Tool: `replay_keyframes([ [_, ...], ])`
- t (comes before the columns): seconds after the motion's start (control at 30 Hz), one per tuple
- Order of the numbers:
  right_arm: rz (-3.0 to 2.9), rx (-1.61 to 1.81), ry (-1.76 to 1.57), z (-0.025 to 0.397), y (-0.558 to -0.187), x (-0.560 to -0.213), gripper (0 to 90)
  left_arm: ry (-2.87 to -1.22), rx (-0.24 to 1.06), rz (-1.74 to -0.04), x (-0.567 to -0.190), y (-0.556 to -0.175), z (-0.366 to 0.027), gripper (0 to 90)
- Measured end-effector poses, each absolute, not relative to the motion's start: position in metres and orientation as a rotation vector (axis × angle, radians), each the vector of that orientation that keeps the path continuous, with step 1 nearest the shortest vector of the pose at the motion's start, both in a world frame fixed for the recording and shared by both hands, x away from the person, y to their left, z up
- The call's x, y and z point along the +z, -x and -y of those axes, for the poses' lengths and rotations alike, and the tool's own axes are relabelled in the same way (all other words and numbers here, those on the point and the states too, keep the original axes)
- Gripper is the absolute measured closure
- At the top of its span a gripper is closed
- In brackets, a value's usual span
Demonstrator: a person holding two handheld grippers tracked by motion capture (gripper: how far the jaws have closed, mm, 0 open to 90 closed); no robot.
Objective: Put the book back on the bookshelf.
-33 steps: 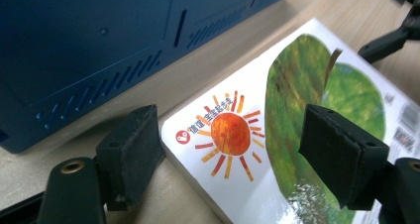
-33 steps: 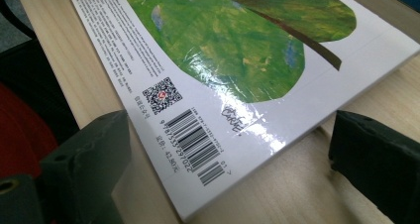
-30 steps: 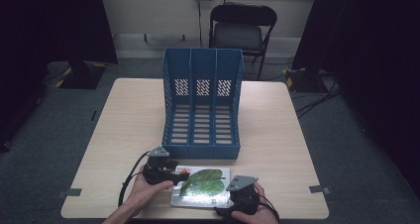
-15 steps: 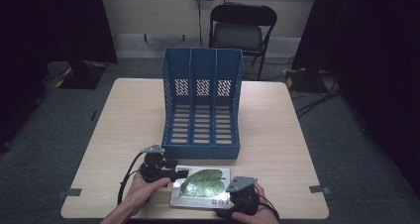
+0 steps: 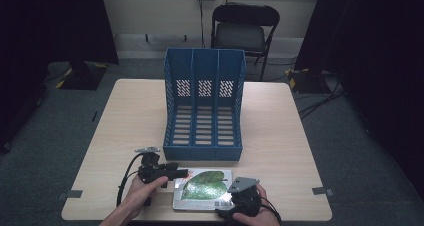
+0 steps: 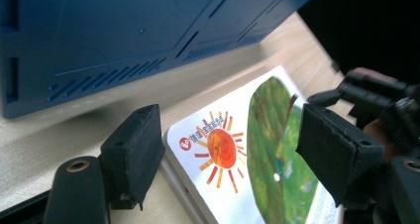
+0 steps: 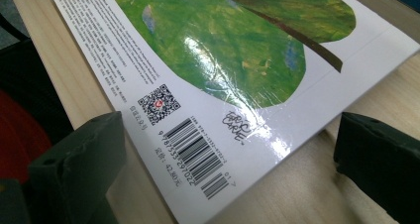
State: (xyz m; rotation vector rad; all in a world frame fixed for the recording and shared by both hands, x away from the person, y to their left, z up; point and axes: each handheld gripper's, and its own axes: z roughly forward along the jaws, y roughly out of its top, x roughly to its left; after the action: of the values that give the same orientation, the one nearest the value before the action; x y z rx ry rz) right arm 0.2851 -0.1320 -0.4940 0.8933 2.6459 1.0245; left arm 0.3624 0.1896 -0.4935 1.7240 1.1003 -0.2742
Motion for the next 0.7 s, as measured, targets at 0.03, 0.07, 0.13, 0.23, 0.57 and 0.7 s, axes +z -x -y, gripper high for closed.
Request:
replay_keyframes([
  [0.03, -2.646, 1.027, -0.898, 0.132, -0.285, -0.494, 0.0, -1.717, -0.269, -1.092, -0.493, -0.363, -0.191, 25.6],
  [0.07, -2.645, 1.027, -0.909, 0.133, -0.285, -0.494, 0.0, -1.705, -0.278, -1.094, -0.492, -0.362, -0.190, 25.9],
  [0.13, -2.648, 1.038, -0.904, 0.133, -0.285, -0.494, 0.0, -1.705, -0.283, -1.086, -0.491, -0.361, -0.188, 26.4],
  [0.23, -2.646, 1.044, -0.900, 0.133, -0.285, -0.494, 0.0, -1.701, -0.285, -1.093, -0.491, -0.361, -0.186, 25.5],
  [0.57, -2.657, 1.042, -0.920, 0.133, -0.286, -0.493, 0.0, -1.715, -0.323, -1.136, -0.489, -0.360, -0.193, 29.9],
  [0.7, -2.658, 1.043, -0.911, 0.132, -0.286, -0.493, 0.0, -1.668, -0.367, -1.153, -0.491, -0.358, -0.199, 30.7],
])
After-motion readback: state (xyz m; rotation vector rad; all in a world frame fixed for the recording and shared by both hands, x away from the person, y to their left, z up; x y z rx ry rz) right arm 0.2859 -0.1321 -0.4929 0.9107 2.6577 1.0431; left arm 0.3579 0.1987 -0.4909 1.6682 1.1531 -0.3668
